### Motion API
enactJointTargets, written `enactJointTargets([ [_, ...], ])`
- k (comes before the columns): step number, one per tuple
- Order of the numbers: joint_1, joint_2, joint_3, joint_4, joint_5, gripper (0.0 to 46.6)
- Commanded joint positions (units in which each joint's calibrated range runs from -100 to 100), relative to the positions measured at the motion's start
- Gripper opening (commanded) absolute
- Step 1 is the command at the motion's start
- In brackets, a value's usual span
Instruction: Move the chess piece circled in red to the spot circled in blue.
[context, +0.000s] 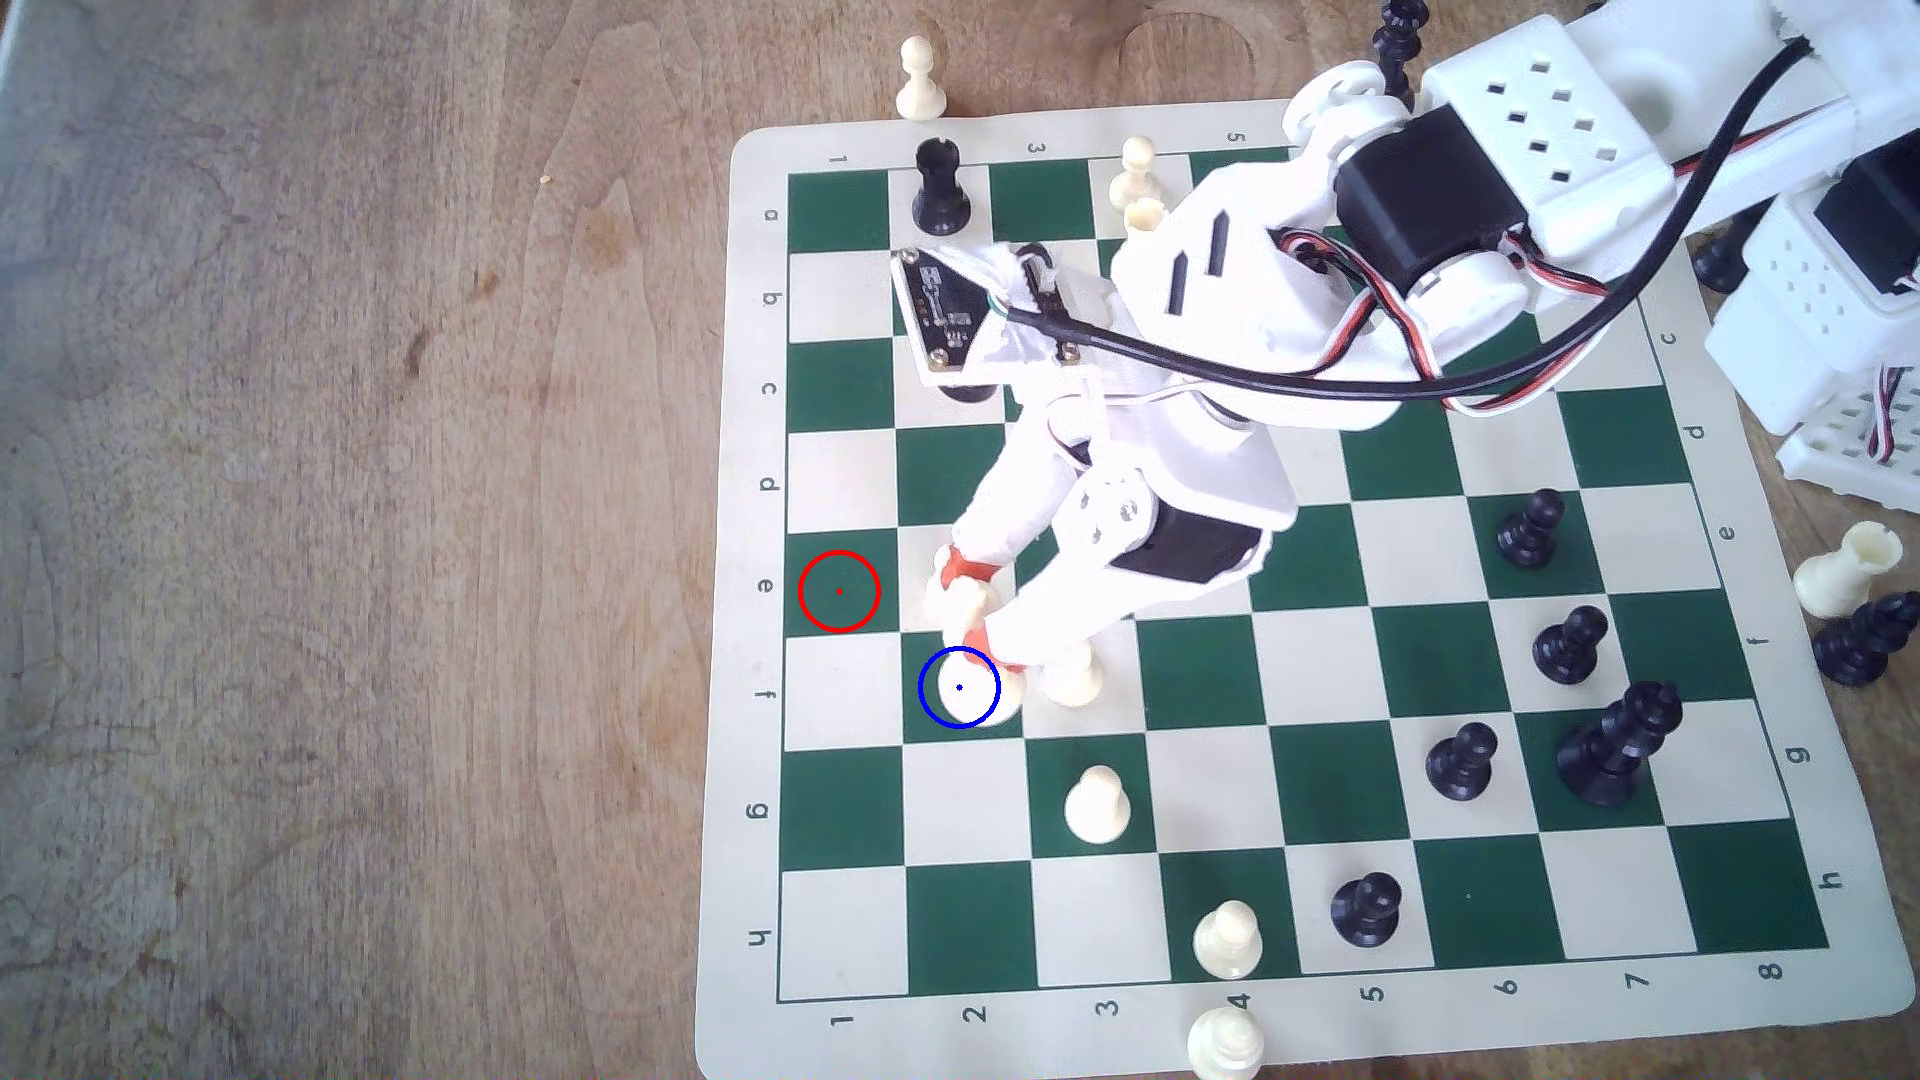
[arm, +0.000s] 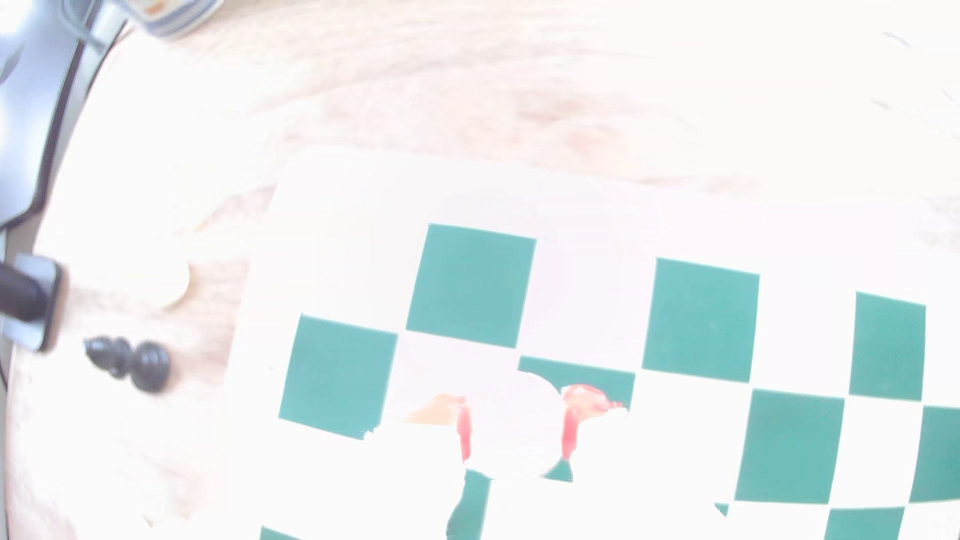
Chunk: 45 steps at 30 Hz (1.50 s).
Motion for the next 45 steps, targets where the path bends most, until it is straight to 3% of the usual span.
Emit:
enactJointTargets([
  [1, 0.48, -1.25, -1.02, -1.76, 0.15, 0.1],
  [45, 2.67, 4.69, 1.43, -8.4, 1.17, 0.1],
])
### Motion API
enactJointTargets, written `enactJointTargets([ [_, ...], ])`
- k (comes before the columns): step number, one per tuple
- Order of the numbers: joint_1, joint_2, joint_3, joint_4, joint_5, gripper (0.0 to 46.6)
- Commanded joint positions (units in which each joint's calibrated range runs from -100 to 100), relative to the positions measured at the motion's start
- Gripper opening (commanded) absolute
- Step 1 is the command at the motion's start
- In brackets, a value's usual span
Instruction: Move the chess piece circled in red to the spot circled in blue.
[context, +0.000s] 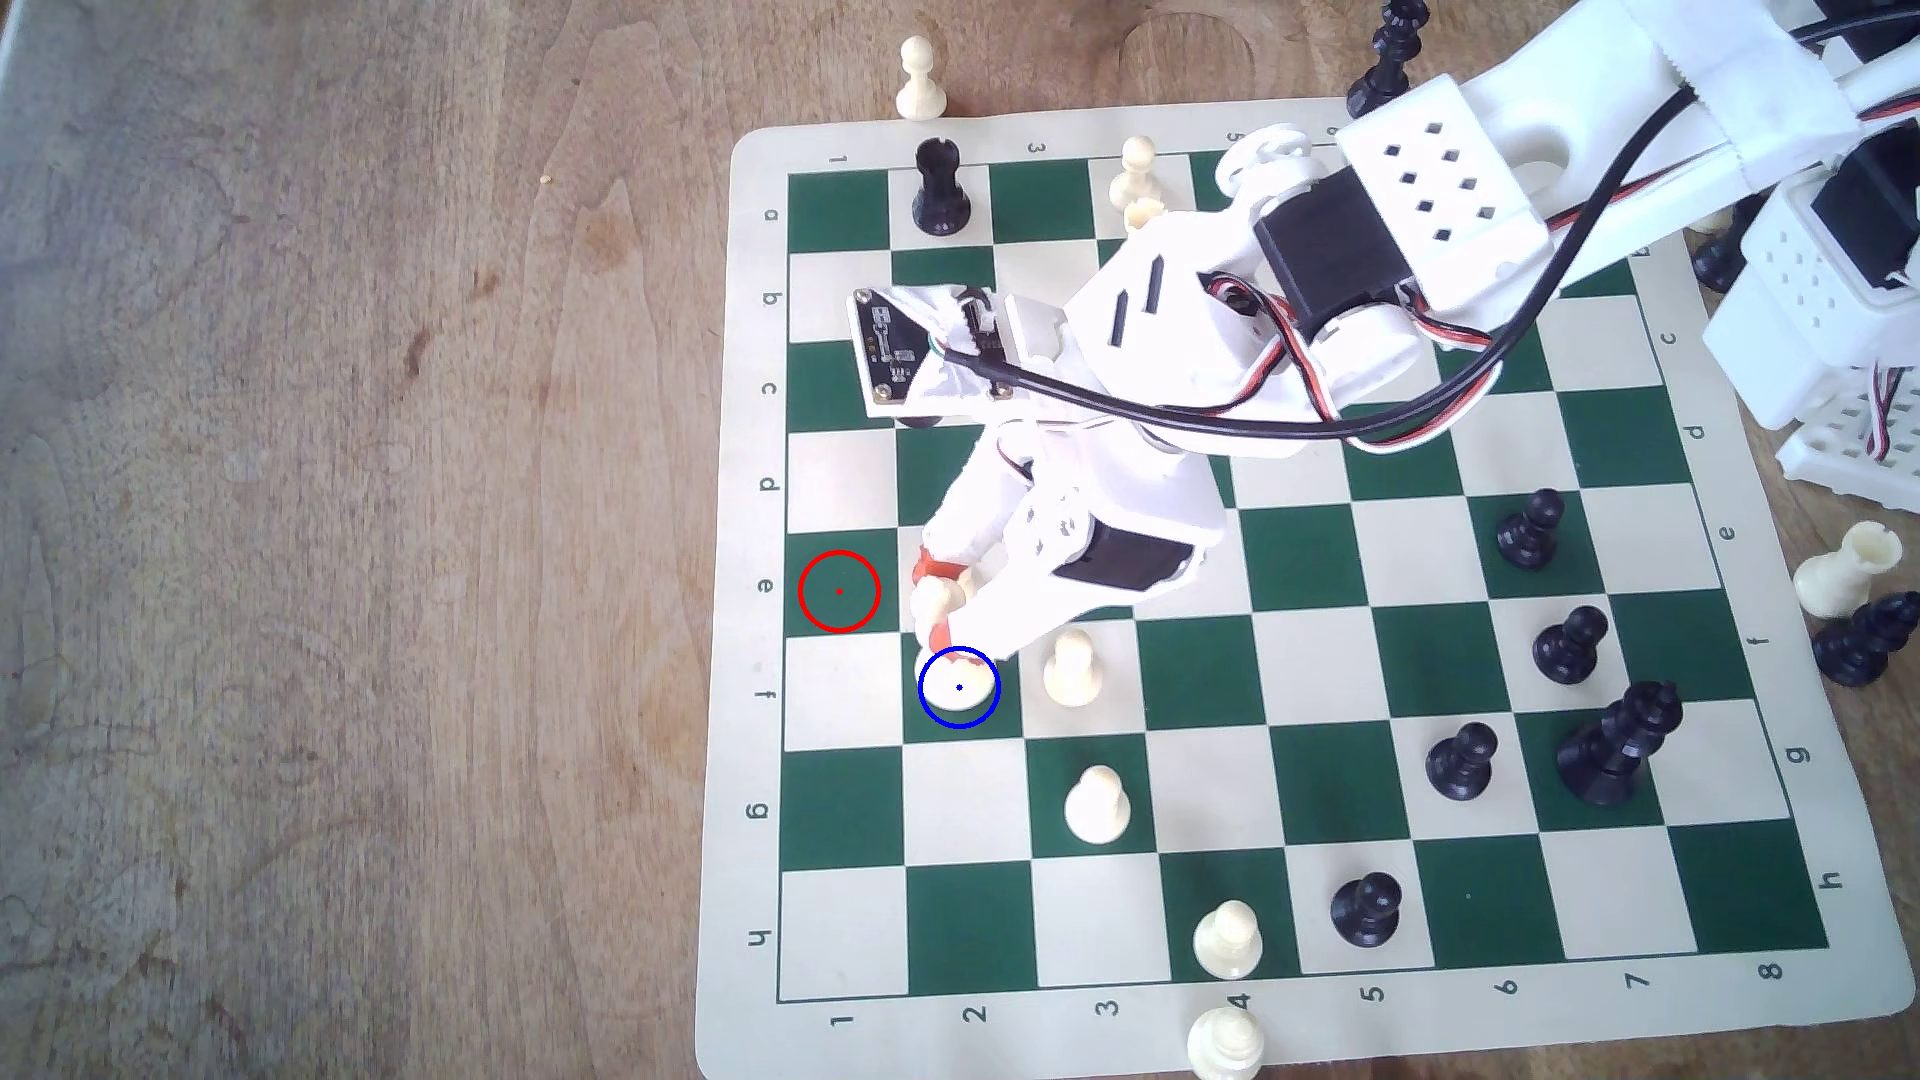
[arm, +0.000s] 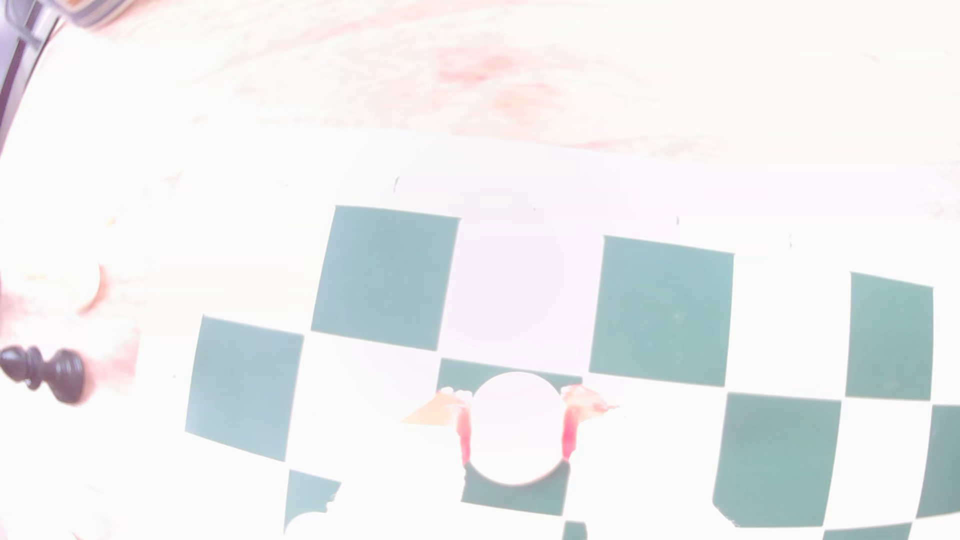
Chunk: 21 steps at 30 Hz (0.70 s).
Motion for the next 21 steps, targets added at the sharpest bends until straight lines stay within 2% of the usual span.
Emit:
enactJointTargets([
  [1, 0.17, -2.35, -1.28, -0.75, 0.24, 0.5],
  [4, 0.09, -2.18, -1.19, -0.67, 0.05, 13.2],
  [6, 0.09, -2.6, -0.92, -0.58, -0.24, 18.1],
  [21, -0.22, -12.54, 2.35, 2.69, -0.15, 19.7],
])
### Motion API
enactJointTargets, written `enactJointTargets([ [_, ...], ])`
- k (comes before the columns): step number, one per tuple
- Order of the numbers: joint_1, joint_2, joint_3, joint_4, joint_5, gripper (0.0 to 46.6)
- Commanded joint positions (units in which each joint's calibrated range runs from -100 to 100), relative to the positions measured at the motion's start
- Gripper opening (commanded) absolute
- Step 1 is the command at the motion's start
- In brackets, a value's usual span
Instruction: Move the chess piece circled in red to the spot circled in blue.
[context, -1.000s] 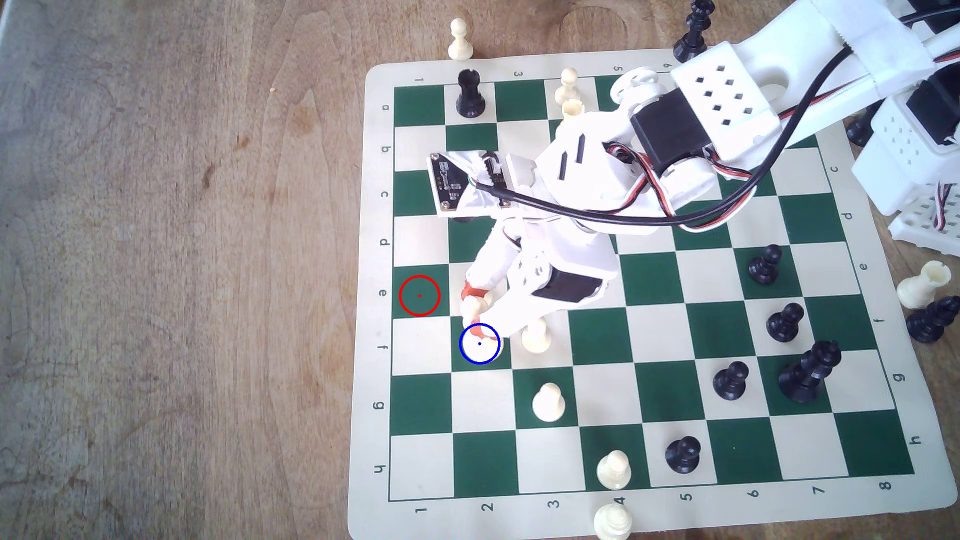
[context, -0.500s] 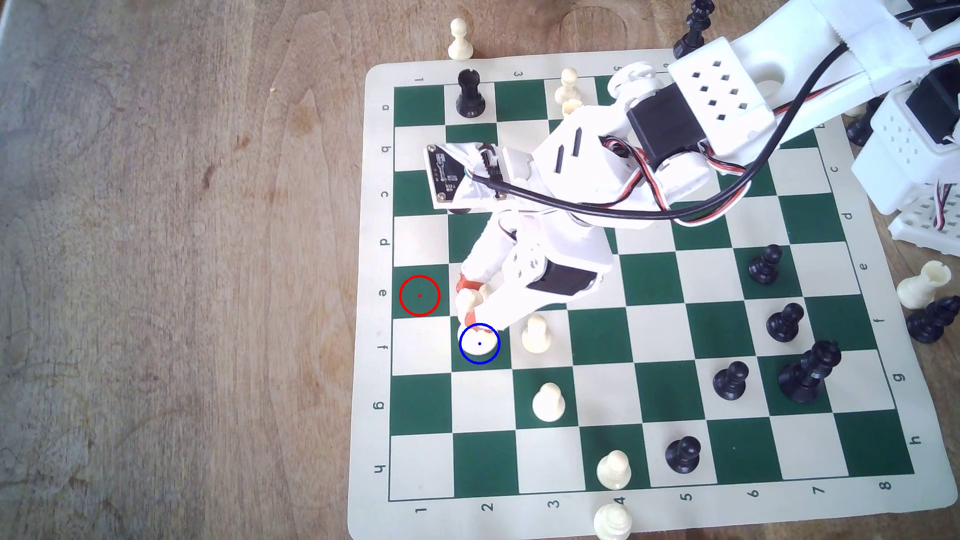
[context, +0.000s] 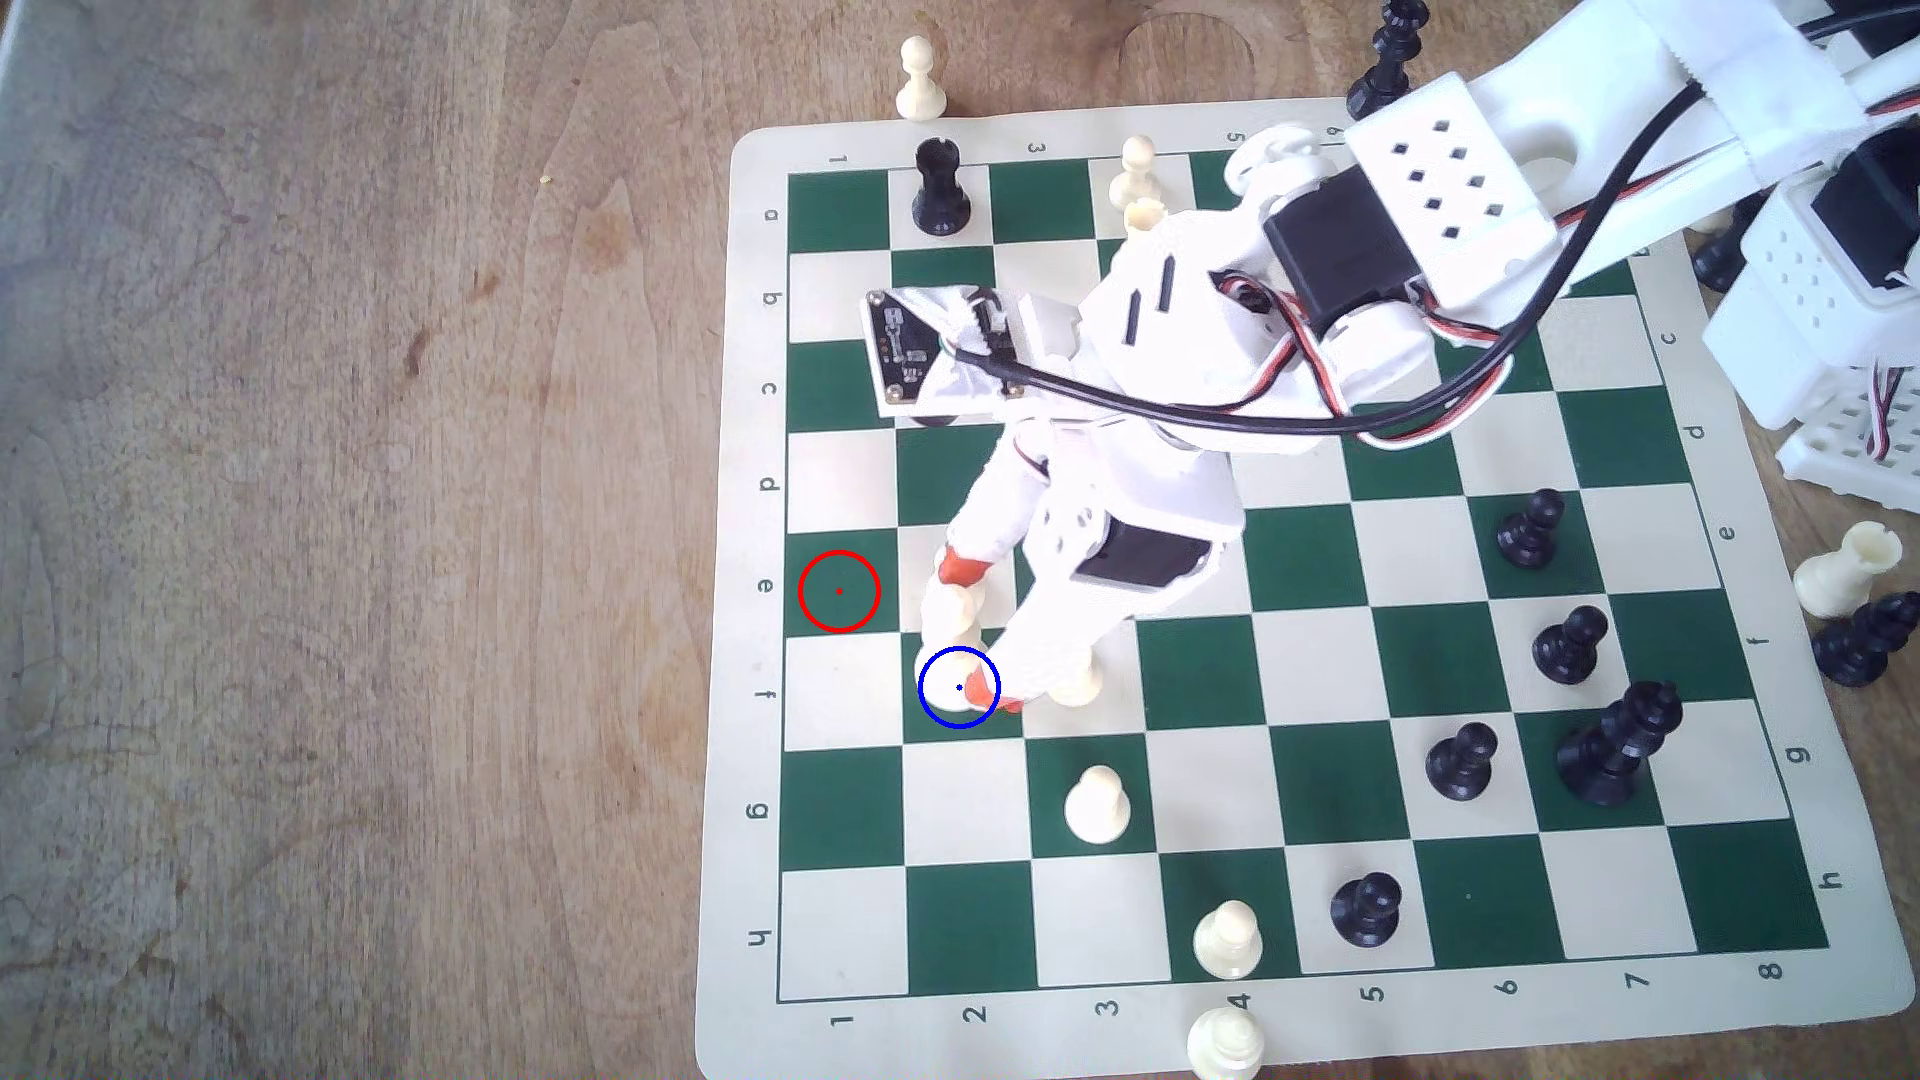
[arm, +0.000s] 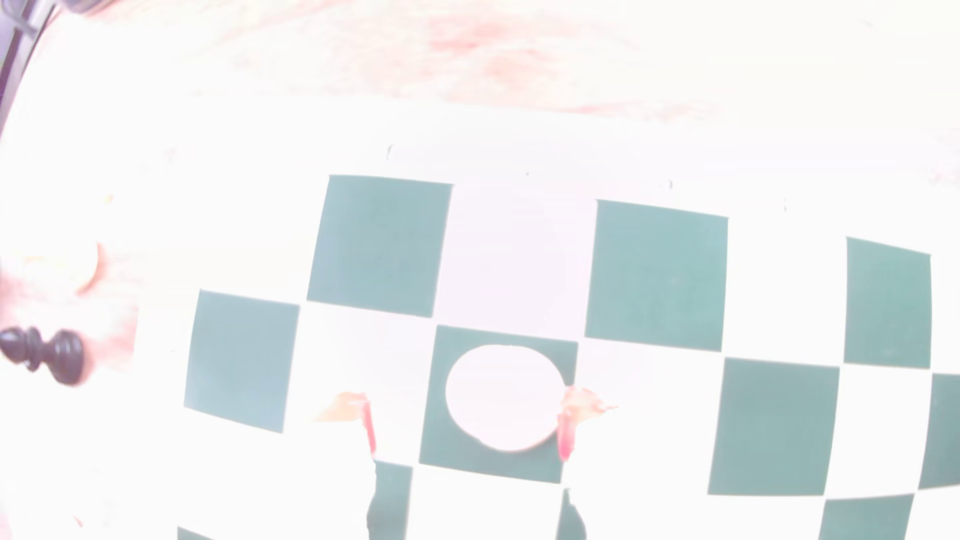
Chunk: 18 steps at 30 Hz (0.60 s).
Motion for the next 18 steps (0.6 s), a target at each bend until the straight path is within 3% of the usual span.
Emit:
enactJointTargets([
  [1, -0.3, -11.21, -0.46, 2.31, 0.39, 19.7],
  [7, 0.24, -22.67, 7.79, 4.93, 1.03, 19.3],
  [12, 3.92, -43.72, 27.1, 0.35, 3.22, 18.3],
  [18, 10.26, -65.71, 46.78, -6.2, 5.03, 20.7],
])
